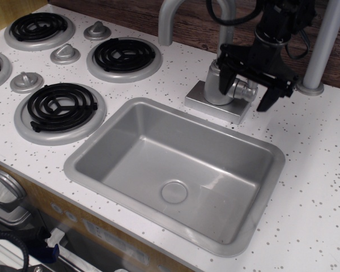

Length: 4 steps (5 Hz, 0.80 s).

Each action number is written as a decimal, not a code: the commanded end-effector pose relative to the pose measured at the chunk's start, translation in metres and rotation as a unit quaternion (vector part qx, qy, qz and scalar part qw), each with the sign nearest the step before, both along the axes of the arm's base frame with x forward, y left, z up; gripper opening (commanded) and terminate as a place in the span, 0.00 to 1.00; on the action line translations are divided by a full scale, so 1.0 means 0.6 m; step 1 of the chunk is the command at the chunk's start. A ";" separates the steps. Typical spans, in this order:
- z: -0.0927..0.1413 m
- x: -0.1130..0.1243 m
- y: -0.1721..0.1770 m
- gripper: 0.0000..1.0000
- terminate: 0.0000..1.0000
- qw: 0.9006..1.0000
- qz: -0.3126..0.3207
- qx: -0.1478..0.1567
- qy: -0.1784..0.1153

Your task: Lever vertical to front

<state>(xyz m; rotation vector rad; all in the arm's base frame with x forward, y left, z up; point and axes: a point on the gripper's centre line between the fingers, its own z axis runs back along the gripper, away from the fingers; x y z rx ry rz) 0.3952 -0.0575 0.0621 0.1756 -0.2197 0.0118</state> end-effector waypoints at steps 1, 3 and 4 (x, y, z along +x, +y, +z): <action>0.071 0.039 -0.003 1.00 0.00 0.997 -0.008 -0.005 -0.078; 0.073 0.048 -0.001 1.00 0.00 0.994 -0.003 -0.001 -0.110; 0.066 0.048 -0.002 0.00 0.00 0.994 -0.001 -0.010 -0.105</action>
